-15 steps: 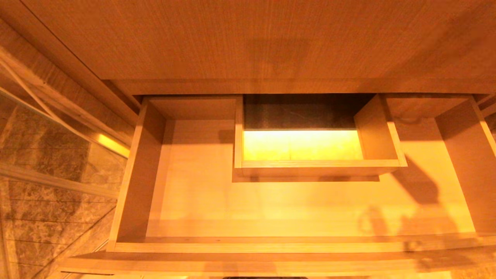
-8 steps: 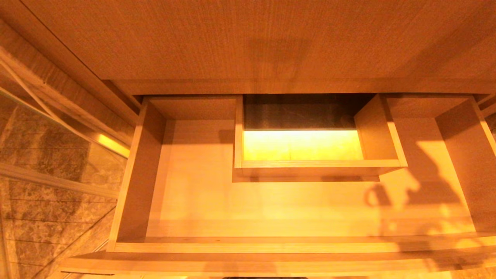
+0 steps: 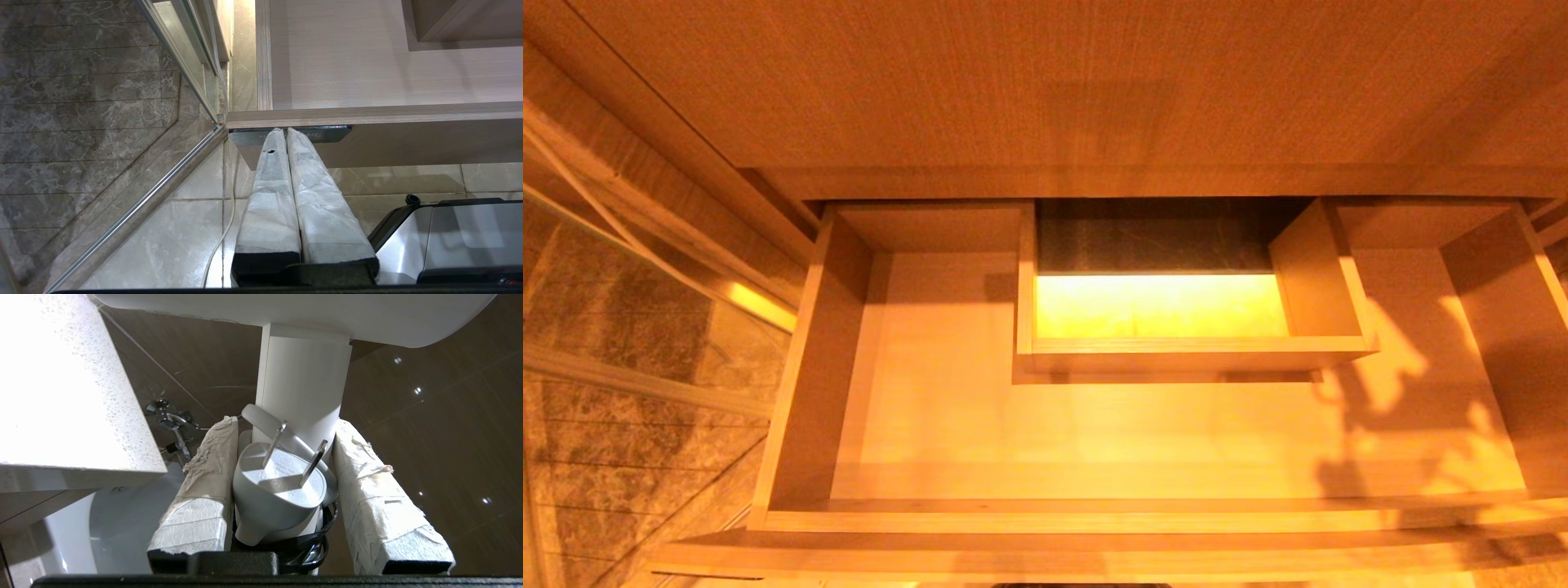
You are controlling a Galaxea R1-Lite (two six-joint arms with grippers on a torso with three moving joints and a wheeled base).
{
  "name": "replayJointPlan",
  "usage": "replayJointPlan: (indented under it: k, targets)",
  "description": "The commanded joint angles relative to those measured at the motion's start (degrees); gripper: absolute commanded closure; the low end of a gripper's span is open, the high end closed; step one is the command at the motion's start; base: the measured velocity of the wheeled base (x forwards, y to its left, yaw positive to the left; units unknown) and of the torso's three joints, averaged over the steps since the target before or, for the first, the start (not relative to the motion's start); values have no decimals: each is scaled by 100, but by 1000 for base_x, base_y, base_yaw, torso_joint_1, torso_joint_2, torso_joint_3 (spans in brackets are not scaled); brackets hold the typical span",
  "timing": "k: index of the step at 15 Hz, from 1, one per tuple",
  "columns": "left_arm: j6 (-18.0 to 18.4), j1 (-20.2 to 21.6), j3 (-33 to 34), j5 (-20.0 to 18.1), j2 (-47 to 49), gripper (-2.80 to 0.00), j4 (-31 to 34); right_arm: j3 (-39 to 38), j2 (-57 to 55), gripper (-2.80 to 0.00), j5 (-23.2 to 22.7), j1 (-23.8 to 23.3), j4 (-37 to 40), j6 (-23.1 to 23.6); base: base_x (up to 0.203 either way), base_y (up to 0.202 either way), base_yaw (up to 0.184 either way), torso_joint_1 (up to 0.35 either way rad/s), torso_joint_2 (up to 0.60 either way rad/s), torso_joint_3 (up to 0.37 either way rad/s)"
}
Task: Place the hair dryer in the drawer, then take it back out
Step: Place it on the countertop
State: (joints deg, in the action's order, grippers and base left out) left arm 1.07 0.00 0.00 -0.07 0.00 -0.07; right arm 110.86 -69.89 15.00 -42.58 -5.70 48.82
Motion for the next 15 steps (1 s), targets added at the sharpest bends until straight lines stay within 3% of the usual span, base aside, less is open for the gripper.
replayJointPlan:
  k: [1, 6, 10, 15]
  targets:
    - [1, 0, 9, -1, 0, 0, -1, 23, -95, 0, -14, 13, -36, 14, 0, 0, 0, 0, 0, 0]
    - [-1, 0, 9, -1, 0, 0, -1, -2, 93, 0, -144, 124, -100, -394, 0, 0, 0, 0, 0, 0]
    - [7, 0, 9, -1, 0, 0, -1, -38, 81, 0, -885, 461, 271, -944, 0, 0, 0, 0, 0, 0]
    - [7, 0, 9, -1, 0, 0, -1, 41, -262, 0, -876, 672, 144, -1096, 0, 0, 0, 0, 0, 0]
